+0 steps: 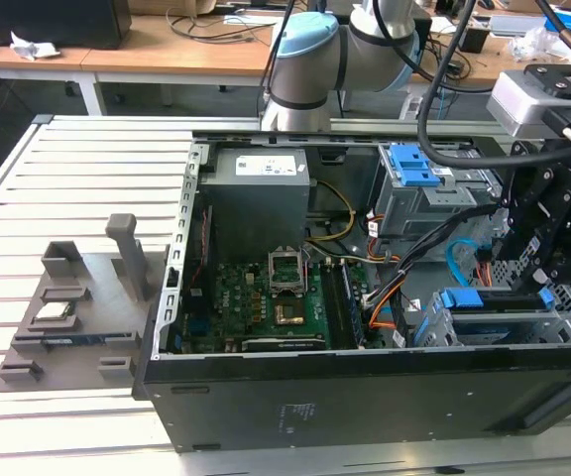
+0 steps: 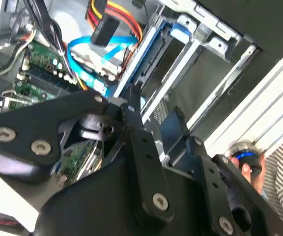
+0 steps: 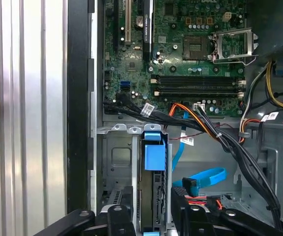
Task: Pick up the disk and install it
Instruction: 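Insert the disk into the insertion slot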
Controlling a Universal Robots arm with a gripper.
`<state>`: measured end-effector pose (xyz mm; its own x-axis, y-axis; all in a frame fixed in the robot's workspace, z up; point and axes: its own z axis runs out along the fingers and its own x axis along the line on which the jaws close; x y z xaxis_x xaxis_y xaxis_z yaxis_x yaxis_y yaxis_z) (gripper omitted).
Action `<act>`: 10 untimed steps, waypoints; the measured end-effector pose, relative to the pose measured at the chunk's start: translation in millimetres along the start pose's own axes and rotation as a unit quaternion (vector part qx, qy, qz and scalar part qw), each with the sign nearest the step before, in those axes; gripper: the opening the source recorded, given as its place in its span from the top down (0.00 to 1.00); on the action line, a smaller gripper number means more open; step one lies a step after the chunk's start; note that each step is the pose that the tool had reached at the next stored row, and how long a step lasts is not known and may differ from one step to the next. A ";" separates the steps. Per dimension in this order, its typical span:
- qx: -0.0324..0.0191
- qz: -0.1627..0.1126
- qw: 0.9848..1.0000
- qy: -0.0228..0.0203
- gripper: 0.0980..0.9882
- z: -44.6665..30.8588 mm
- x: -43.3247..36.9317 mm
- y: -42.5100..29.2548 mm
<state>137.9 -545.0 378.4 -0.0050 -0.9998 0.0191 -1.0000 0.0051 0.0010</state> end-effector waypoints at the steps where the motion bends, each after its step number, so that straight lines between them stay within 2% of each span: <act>1: 0.000 0.000 1.000 0.000 0.62 0.0 0.0 0.0; 3: 0.000 0.000 1.000 0.000 0.63 0.0 0.0 0.0; 4: 0.000 0.000 1.000 0.000 0.78 0.1 0.0 0.0; 5: 0.000 0.000 1.000 0.000 0.85 0.1 0.0 0.0; 6: 0.000 0.000 1.000 0.000 0.85 0.1 0.0 0.0; 8: 0.000 0.000 1.000 0.000 0.98 0.1 0.0 0.0; 10: 0.000 0.000 1.000 0.000 0.99 0.1 0.0 0.0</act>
<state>137.9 -545.0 378.3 -0.0051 -0.9998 0.0192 -1.0000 0.0051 0.0011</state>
